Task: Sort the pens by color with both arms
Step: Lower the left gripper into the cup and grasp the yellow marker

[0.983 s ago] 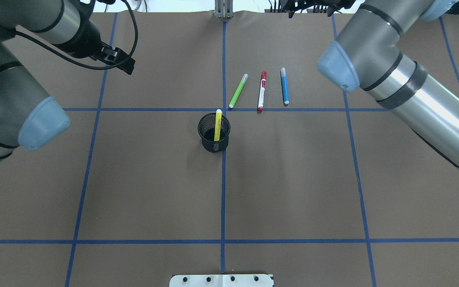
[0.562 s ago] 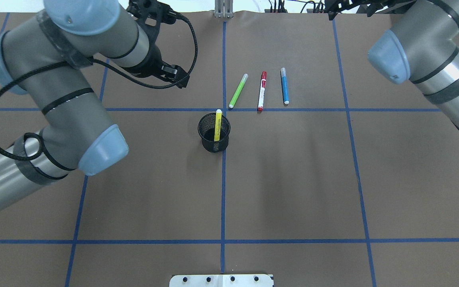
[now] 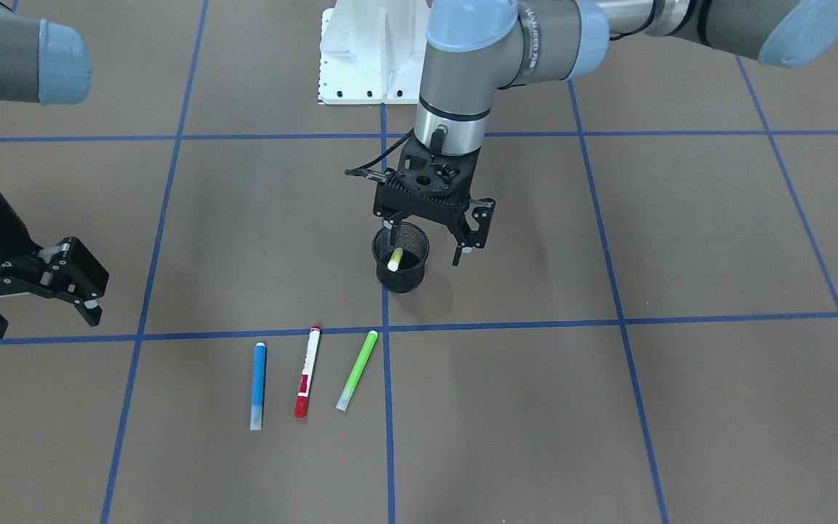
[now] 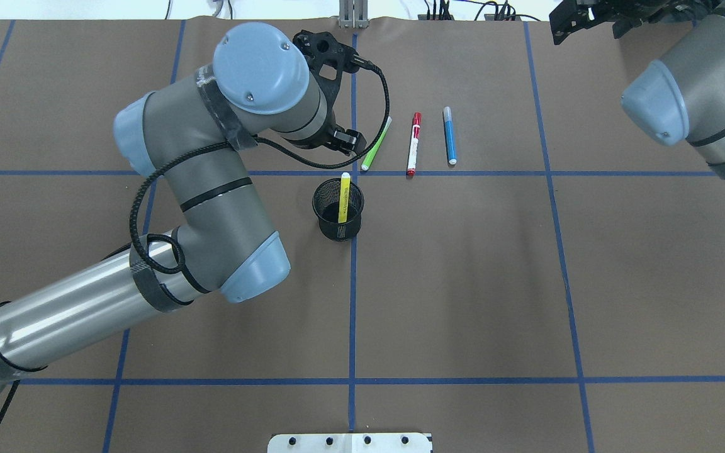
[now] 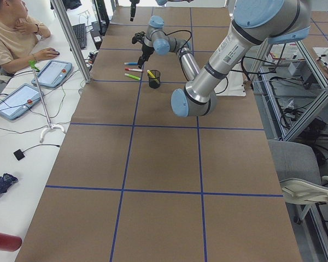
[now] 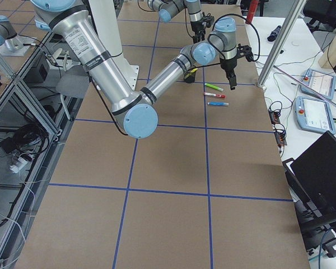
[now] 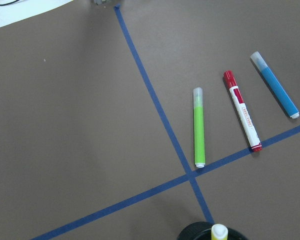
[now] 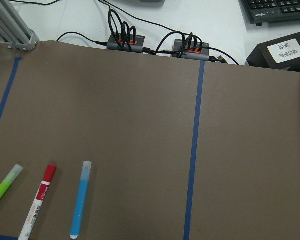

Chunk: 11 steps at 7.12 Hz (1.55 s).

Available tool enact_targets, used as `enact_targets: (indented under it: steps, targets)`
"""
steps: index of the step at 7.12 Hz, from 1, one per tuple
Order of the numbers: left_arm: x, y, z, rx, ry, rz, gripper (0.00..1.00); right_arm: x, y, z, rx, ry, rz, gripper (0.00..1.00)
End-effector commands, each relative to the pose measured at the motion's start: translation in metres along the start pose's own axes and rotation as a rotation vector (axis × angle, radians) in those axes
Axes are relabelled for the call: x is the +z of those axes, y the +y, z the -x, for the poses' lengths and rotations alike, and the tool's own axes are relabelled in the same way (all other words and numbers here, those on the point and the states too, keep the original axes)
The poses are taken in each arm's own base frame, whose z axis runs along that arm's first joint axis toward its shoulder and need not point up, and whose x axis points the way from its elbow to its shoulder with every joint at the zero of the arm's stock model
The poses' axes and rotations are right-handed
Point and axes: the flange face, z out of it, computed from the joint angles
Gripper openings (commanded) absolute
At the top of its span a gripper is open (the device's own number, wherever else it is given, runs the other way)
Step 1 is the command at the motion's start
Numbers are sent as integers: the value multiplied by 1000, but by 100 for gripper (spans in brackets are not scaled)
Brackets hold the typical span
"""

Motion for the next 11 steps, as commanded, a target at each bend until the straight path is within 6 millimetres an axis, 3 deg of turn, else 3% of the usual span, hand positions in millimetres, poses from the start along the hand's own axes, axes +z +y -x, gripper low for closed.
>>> enact_targets:
  steps: [1,4,11]
  targets:
    - [21,9,-14,15,17,4,72,1,3,-10,-1,7,2,98]
    - [26,20,-26,18,27,19,69,11,10,-26,-34,24,24,98]
    - [40,27,-30,-1,17,43,63,12,11,-26,-35,23,25,98]
